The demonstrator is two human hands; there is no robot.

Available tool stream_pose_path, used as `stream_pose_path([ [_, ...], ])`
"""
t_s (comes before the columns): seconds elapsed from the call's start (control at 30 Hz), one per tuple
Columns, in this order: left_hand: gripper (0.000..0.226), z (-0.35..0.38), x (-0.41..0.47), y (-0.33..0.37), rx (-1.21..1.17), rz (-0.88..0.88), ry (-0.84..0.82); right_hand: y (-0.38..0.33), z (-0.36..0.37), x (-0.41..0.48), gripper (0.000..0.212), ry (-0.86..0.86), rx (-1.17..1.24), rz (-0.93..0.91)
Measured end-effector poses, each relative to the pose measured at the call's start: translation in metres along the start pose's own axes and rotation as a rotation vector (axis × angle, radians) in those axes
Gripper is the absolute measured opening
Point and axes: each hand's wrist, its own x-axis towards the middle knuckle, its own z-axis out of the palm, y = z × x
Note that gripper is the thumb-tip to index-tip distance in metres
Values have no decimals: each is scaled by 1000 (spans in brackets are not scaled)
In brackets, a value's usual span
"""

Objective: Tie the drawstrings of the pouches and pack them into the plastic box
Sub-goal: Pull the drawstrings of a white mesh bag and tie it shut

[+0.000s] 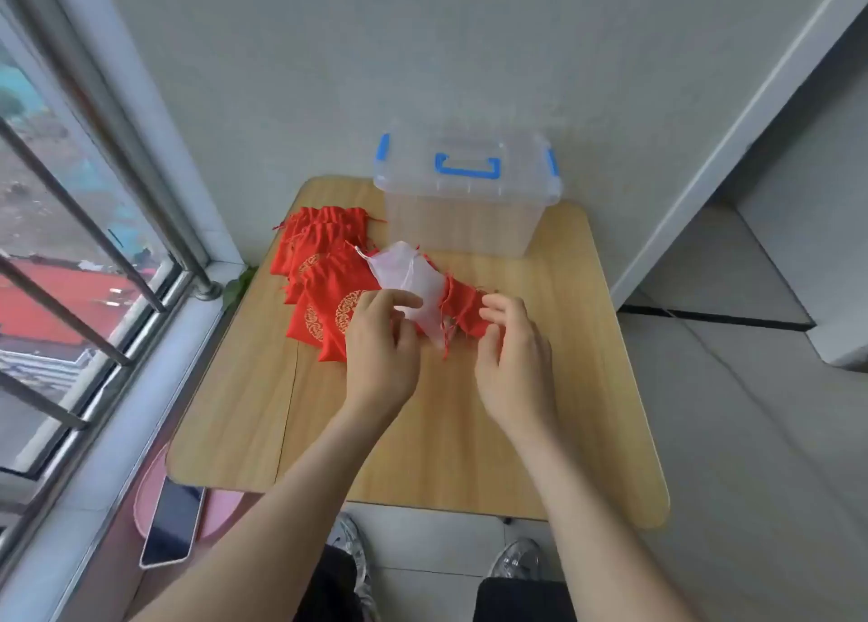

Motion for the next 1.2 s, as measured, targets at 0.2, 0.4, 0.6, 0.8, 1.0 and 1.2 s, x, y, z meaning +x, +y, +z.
stream_pose_path([
  [0.2,34,19,9,-13,40,68,-29,30,23,-1,39,1,-135,-108],
  [0.4,29,37,16,-21,105,173,-129,41,36,18,65,-69,-280,-29],
  [0.6,19,50,8,-36,225,222,-201,41,33,30,59,-97,-430,59],
  [0.8,10,44,9,-40,186,222,-95,35,24,38,33,-171,-263,86],
  [1.0,18,42,1,-25,51,229,-63,13,26,41,25,10,-145,228],
  [1.2,19,56,13,14,-33,226,89,-11,5,42,31,47,386,293],
])
